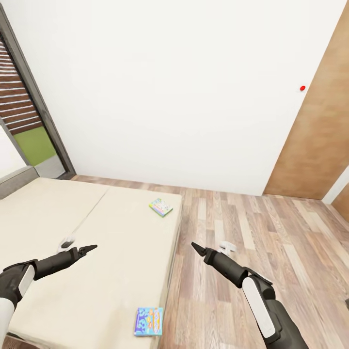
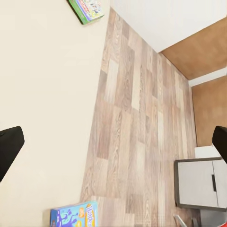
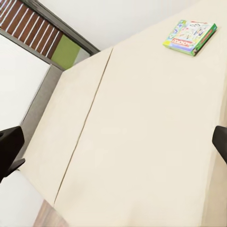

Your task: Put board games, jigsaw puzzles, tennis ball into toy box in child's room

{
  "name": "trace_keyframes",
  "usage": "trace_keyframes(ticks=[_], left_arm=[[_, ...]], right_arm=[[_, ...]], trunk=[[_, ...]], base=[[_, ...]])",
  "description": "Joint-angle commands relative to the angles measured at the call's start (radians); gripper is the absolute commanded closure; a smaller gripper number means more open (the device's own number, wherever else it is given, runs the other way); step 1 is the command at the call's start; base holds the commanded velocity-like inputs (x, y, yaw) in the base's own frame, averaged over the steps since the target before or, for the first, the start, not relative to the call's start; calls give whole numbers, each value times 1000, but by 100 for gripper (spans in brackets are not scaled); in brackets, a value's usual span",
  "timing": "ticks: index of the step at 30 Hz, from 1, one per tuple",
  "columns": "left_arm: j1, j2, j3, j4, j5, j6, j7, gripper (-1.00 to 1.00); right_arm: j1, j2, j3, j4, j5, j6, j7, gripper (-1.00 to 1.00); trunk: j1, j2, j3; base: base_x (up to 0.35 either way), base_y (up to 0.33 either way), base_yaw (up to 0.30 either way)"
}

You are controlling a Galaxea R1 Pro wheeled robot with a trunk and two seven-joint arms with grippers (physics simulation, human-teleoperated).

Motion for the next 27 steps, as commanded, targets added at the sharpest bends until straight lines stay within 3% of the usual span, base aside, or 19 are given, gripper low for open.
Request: trace_keyframes(ticks=[1, 16, 27], left_arm=[[-1, 0, 3, 0, 1, 10, -3, -100], [-1, 0, 3, 0, 1, 10, -3, -100], [-1, 0, 3, 0, 1, 10, -3, -100]], right_arm=[[-1, 0, -1, -1, -6, 7, 0, -100], [-1, 0, -2, -2, -7, 8, 0, -100], [-1, 0, -2, -2, -8, 8, 0, -100]], trunk=[[1, -2, 0], [1, -2, 23], [1, -2, 26]], base=[[0, 0, 122], [0, 0, 118], [0, -40, 26]])
